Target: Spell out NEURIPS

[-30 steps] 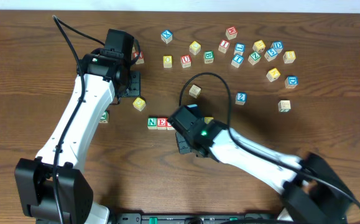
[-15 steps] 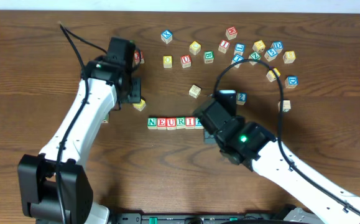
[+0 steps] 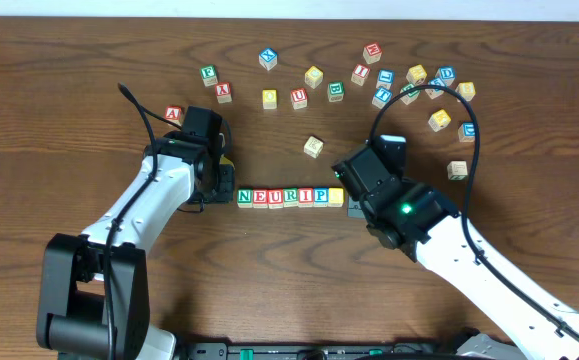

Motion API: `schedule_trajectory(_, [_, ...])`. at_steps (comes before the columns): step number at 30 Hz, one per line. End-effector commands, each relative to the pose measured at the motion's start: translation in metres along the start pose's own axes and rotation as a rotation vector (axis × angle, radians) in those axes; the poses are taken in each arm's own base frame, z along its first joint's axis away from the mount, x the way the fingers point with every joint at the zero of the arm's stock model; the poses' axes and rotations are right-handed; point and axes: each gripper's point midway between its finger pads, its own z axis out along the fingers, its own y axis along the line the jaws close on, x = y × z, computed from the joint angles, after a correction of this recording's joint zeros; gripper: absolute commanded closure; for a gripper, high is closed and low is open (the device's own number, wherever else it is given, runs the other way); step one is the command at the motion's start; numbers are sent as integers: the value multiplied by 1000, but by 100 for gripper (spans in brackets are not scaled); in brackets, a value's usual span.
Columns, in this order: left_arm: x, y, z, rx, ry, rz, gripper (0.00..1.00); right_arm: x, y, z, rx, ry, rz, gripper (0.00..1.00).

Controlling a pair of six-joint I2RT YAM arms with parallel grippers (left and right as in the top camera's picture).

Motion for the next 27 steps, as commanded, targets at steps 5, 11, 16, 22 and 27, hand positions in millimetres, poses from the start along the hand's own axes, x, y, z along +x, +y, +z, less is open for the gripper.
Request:
schedule_trajectory(5, [-1, -3, -2, 20, -9, -11, 92, -8, -7, -1, 26, -20, 29, 99])
schedule_trajectory(11, [-2, -3, -1, 22, -18, -11, 92, -6, -9, -1, 32, -12, 24, 99])
schedule_trajectory(16, [-1, -3, 9, 32, -39, -34, 92, -6, -9, -1, 36, -14, 24, 99])
schedule_trajectory(22, [5, -8, 18, 67, -42, -53, 92, -6, -12, -2, 49, -17, 13, 99])
schedule_trajectory(27, [6, -19, 19, 76, -44, -40, 92, -6, -13, -2, 52, -17, 13, 99])
